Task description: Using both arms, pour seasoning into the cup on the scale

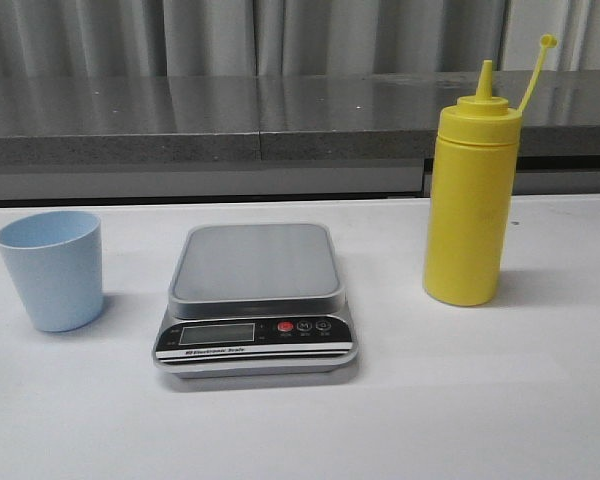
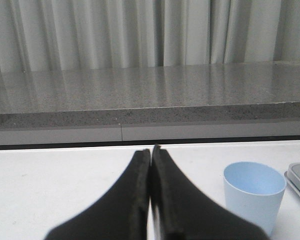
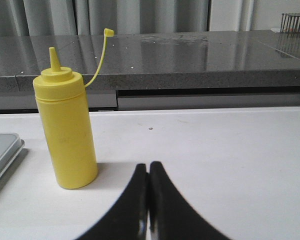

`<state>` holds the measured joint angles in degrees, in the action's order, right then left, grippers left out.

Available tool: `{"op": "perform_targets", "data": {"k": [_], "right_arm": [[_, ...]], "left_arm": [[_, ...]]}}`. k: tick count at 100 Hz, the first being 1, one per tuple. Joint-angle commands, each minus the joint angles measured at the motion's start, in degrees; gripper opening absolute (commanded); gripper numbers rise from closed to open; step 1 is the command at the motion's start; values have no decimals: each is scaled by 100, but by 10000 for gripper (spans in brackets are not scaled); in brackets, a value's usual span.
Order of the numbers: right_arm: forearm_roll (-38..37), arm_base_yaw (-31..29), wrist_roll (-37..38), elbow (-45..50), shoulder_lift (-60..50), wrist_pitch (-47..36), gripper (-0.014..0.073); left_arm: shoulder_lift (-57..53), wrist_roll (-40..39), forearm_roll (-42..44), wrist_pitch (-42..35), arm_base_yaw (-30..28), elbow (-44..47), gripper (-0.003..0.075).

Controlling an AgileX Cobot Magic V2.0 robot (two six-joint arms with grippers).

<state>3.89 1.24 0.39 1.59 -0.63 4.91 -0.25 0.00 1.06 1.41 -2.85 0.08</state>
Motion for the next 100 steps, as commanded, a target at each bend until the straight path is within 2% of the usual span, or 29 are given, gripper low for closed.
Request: {"op": "perform_targets", "data": {"k": [1,67,87,100], "right_arm": [[-52,-33,-39,-85,-128,-461,-68],[-52,-33,-39,-85,-128,-461,-68],[-52,-33,-39,-85,-128,-461,-68],[-52,-33,-39,-85,-128,-461,-68]], "left_arm": [[-183,-51,2,-456,40,212,-20],[-183,-51,2,-638,40,-18,-20],[-10,-51,-70,-313,40,-669,-20],[325,-51,-106,288,40,-1240,-20]]}}
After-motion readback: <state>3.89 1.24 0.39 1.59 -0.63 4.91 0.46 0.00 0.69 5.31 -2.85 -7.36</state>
